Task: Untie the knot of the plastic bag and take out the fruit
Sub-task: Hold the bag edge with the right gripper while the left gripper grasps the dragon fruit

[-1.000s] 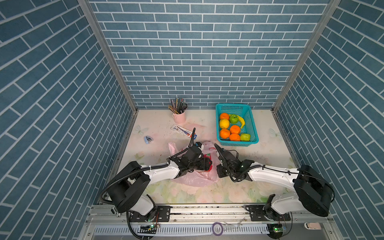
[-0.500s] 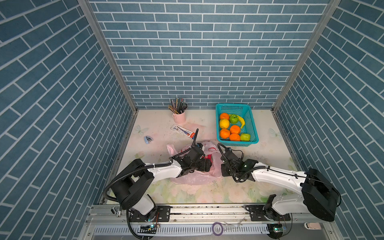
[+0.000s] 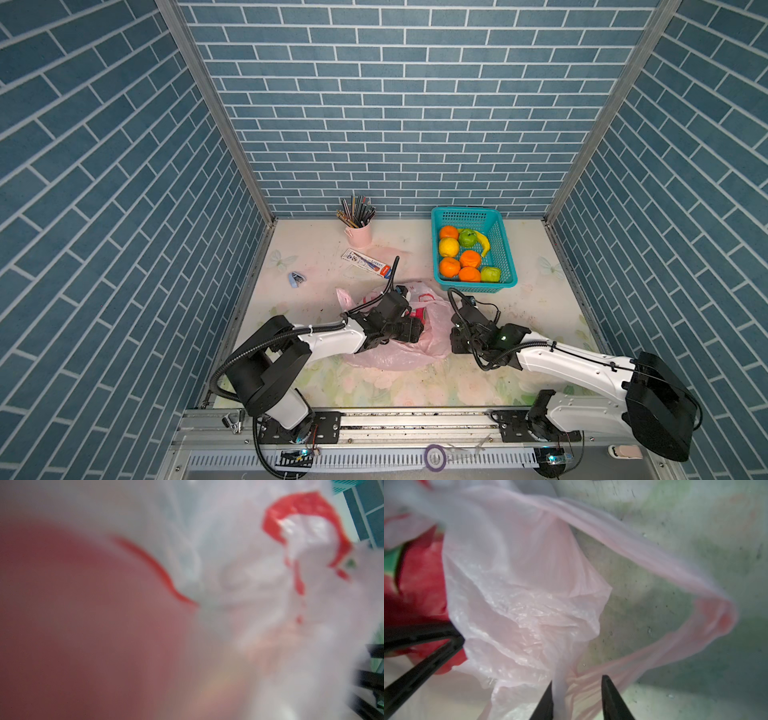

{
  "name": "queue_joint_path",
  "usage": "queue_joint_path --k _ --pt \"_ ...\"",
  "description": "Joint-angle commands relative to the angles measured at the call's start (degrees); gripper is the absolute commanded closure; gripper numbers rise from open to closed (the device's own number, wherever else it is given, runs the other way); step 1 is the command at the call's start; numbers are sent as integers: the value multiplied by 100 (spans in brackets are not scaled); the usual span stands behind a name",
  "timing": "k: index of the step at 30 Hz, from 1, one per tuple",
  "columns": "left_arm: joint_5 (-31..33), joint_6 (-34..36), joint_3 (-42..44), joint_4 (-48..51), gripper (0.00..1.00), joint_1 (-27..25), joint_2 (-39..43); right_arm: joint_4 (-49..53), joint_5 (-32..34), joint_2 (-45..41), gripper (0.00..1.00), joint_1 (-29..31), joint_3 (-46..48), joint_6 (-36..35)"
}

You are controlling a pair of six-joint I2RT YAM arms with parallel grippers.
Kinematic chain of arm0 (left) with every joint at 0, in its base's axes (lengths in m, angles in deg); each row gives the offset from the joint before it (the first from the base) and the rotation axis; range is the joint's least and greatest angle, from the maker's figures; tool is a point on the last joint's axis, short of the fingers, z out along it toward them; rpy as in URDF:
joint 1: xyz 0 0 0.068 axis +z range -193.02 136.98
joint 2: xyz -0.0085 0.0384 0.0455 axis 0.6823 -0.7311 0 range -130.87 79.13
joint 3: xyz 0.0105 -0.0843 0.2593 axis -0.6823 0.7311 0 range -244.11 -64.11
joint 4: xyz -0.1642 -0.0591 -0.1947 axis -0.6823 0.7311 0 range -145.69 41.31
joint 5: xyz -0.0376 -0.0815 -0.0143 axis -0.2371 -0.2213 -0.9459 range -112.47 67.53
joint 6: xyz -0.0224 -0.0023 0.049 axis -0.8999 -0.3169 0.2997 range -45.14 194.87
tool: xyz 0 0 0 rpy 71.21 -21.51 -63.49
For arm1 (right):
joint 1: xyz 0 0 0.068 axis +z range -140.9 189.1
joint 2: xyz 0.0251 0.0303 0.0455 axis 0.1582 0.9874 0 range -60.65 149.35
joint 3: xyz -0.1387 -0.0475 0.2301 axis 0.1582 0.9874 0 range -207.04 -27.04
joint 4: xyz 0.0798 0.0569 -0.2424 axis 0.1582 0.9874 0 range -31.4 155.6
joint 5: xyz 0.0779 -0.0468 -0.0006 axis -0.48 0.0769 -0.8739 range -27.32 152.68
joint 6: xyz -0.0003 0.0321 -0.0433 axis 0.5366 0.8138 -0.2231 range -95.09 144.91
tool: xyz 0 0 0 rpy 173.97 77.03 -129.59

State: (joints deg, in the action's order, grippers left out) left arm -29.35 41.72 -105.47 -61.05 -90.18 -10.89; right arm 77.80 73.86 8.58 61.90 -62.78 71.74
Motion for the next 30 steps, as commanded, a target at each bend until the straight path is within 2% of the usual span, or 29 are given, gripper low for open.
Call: queue_joint_path --k 1,3,6,12,16,18,20,24,26,30 --pt "-61 82 -15 -119 42 6 107 -1 57 -157 44 -17 -213 -94" --pt "-79 147 4 -116 45 2 235 106 202 -167 34 -25 -362 -99" --pt "-159 219 -11 -70 48 5 415 174 273 -125 28 -128 -605 -253" --pt "-227 247 -25 55 50 -4 663 -270 -540 32 19 -538 -939 -577" --pt "-282 267 -31 149 51 -17 774 -645 -1066 281 19 -654 -1070 -666" --pt "-316 291 -22 159 51 -35 833 -657 -1110 486 23 -682 -1146 -561" --pt "-384 316 -12 137 51 -45 896 -690 -993 658 32 -689 -1171 -457" --pt "-435 326 -7 115 52 -52 1035 -800 -972 950 59 -775 -1174 -393" --pt "-442 340 6 115 53 -46 1144 -702 -810 1051 63 -797 -1146 -359" --pt "-437 392 85 201 54 -48 1489 -508 -501 1128 64 -865 -1009 -288"
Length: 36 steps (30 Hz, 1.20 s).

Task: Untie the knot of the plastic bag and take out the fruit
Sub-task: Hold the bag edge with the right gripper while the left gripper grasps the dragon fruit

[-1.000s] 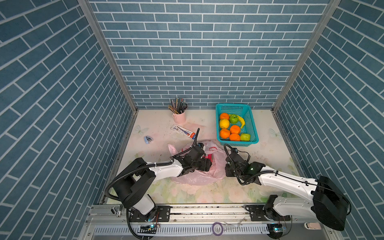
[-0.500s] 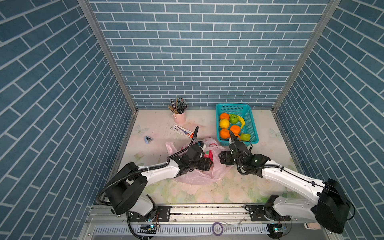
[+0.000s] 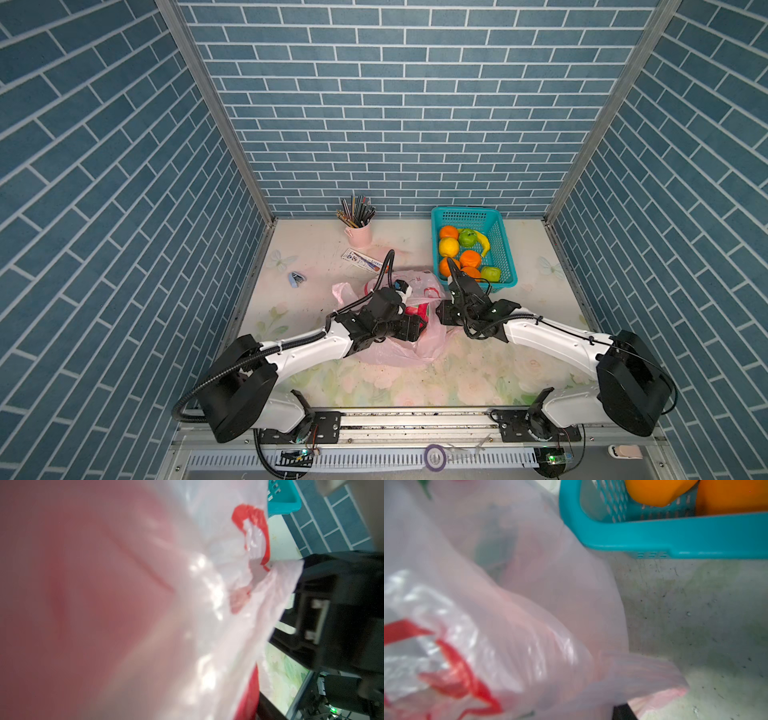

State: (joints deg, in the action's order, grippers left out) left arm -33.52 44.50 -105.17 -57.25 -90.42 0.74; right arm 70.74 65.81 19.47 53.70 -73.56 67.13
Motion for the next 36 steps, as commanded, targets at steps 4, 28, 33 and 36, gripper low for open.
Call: queue_joint_path --k 4,28,33,36 --pt "-119 165 166 -169 55 -17 632 104 236 51 63 -121 265 181" --pt "-115 118 374 -42 60 -20 754 456 -1890 -461 14 -309 -1140 -2226" --pt "-5 136 363 16 61 -24 858 358 -2723 167 18 -319 -1423 -2253" --pt "6 152 381 -17 62 -18 878 172 -3245 355 18 -320 -1393 -2248"
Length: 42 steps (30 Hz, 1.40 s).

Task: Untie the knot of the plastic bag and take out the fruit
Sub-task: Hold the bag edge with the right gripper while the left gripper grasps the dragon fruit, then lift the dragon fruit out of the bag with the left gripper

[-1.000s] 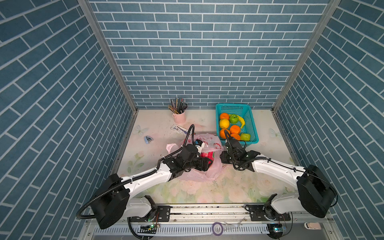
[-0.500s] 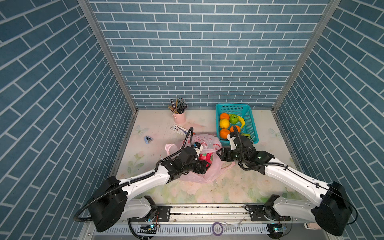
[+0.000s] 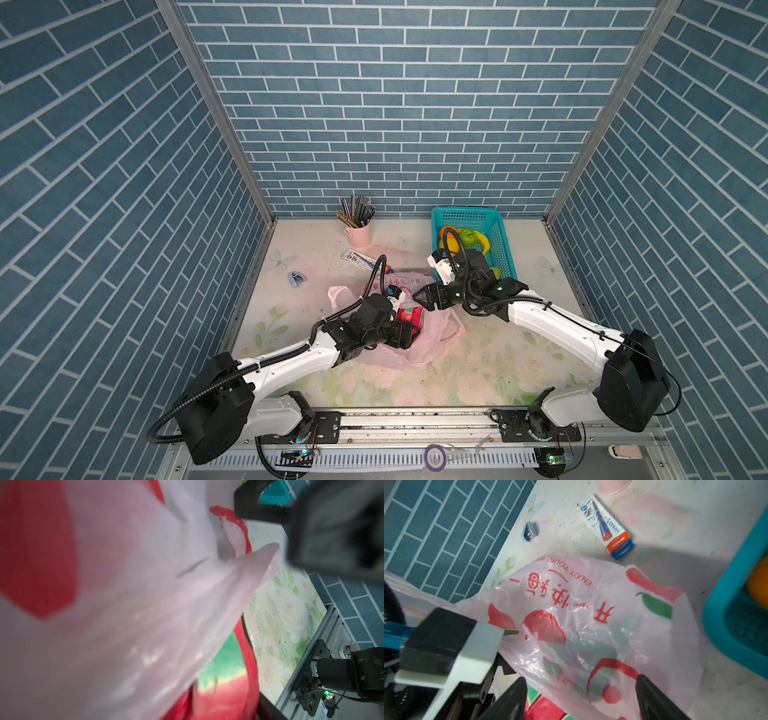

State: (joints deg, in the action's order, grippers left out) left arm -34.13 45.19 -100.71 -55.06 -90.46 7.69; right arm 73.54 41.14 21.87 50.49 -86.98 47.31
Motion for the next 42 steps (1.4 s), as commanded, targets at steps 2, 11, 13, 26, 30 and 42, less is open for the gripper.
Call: queue_joint_path --k 2,11,13,26,30,42 --pt "68 101 -65 -256 62 -16 176 -219 -1051 253 18 1 -36 -168" --pt "76 153 -53 -269 62 -1 130 -345 -449 511 67 -36 -57 168" --pt "54 172 -43 -249 63 -10 137 -409 -301 496 72 -86 -61 294" --pt "-113 336 118 -159 65 -20 599 -388 518 1266 81 -456 -1039 838" --pt "20 407 183 -65 67 -24 936 -338 460 1625 81 -455 -1308 854" --pt "1078 626 265 232 73 -13 2576 -764 -282 1905 83 -418 -1064 1426"
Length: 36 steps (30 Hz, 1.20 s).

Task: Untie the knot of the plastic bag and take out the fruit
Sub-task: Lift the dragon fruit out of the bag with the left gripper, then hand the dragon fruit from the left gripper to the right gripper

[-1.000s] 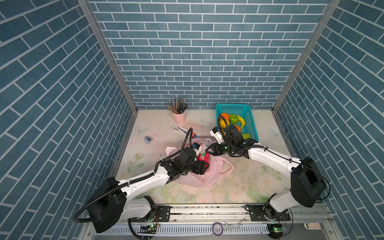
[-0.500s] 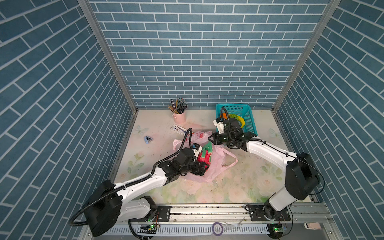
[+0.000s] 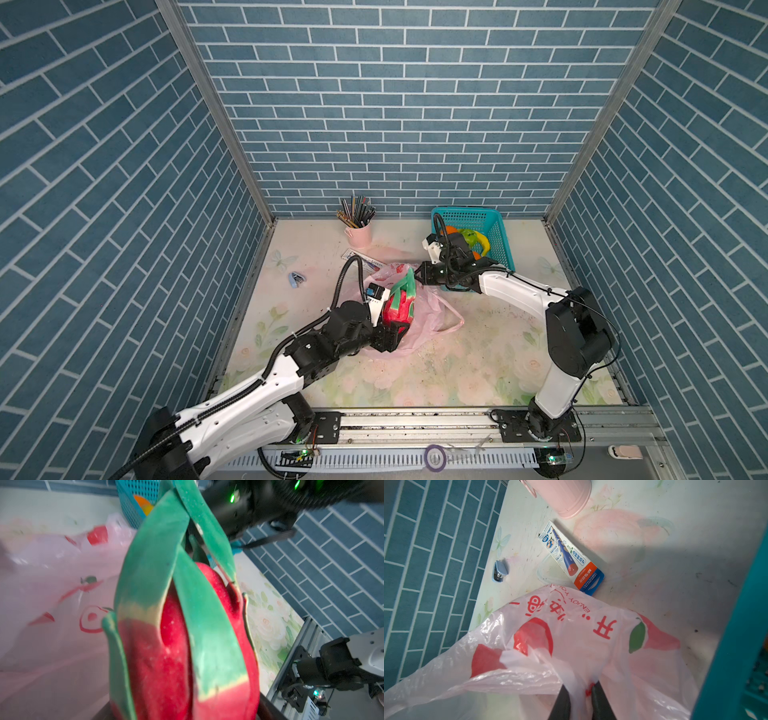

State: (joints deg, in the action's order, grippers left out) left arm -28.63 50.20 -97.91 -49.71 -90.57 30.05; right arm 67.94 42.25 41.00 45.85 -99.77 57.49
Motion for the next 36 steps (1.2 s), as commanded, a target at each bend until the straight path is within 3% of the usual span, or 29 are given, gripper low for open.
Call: queue_joint_path --k 1,7,18,26,36 --pt "609 149 -35 -316 73 8 422 -335 -474 -23 83 78 325 506" --pt "809 591 -287 -504 73 152 414 -703 -736 -243 77 126 725 873" --pt "532 1451 -1018 -1433 73 386 -216 -543 -332 -2499 23 -434 1382 1013" --pt "128 1769 -1815 -1635 73 458 -829 -814 -723 -4199 10 -643 1646 803" --pt "-991 1443 -2473 -2301 73 457 -1422 -1397 -1910 -4536 5 -553 1388 845"
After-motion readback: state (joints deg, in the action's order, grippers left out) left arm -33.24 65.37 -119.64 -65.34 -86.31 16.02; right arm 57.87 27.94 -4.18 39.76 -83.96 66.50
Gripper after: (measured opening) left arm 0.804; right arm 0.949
